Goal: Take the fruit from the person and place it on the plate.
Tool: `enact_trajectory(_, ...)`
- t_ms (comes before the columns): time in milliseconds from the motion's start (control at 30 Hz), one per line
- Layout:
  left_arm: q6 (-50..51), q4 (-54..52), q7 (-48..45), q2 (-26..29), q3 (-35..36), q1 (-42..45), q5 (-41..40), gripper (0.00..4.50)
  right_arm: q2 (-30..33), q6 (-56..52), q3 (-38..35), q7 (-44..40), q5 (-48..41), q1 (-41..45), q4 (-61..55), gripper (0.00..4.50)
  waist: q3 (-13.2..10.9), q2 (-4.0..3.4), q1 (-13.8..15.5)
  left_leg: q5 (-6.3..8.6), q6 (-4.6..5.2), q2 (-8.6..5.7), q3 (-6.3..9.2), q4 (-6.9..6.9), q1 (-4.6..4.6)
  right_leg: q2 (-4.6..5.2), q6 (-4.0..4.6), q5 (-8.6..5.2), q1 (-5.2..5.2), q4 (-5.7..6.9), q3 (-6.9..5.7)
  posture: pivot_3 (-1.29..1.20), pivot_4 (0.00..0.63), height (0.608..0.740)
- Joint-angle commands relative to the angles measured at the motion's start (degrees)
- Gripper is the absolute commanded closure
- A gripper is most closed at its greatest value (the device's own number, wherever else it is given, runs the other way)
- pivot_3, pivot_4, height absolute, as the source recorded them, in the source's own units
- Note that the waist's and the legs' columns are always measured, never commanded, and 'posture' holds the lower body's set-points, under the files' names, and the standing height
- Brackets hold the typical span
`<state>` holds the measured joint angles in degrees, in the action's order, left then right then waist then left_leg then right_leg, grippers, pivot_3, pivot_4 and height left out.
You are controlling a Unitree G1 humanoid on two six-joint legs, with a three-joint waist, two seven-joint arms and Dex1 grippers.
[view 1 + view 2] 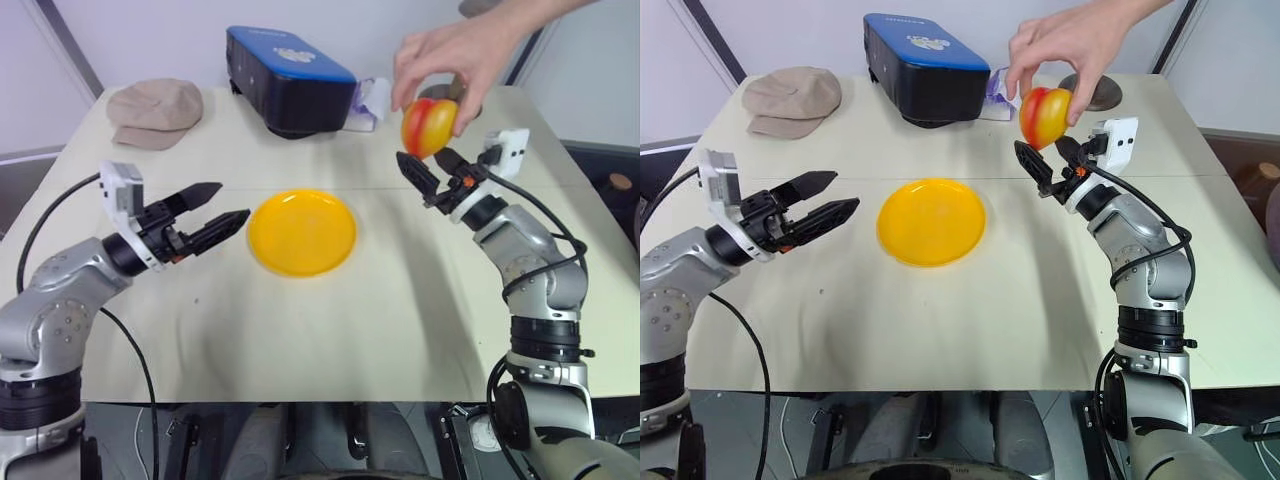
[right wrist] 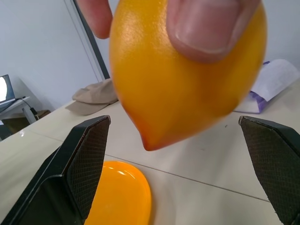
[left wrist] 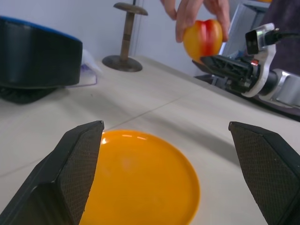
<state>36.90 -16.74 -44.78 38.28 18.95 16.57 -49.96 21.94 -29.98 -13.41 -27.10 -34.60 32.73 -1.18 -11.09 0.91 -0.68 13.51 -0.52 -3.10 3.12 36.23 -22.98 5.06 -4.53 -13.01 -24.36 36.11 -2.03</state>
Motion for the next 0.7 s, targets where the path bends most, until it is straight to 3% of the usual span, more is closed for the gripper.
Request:
enact_trajectory(33,-0.90,-0.28,-0.38,0.22,-0.29,0.76,0.58,0.03,-0.12,0.14,-0.57,0.73,-0.83,1.84,-3.38,0.00,0.00,0.00,0.00,0.00,0.00,0.00,0.00,0.00,0.00,0.00,0.00,0.00,0.00,0.00,0.00,0.00,0.150,0.740)
enact_trajectory(533,-0.92,-1.39,-0.29,-0.60,-1.76,0.56,1.49,0.03,-2.44,0.52,-0.78,1.72,-1.50,6.03,-1.62,0.00,0.00,0.00,-0.05,0.00,0.00,0.00,0.01,-0.01,-0.01,0.00,0.00,0.00,-0.02,0.00,0.01,0.00,0.150,0.740)
enact_trajectory(633,-0.79,-1.64,-0.29,-0.45,-1.55,0.42,1.37,0.00,-2.83,0.66,-0.78,1.63,-1.47,5.94,-1.73,0.81,0.00,0.00,-0.02,0.00,0.00,0.00,0.01,-0.01,-0.02,0.01,0.00,0.00,-0.02,0.00,0.01,0.00,0.150,0.740)
enact_trajectory(700,-0.81,-1.66,-0.25,-0.42,-1.45,0.39,1.41,0.00,-2.98,0.76,-0.80,1.52,-1.49,5.92,-1.75,1.77,-0.01,-0.01,-0.04,0.00,0.00,0.00,0.01,-0.01,-0.02,0.01,0.01,0.00,-0.02,0.00,0.01,0.00,0.150,0.740)
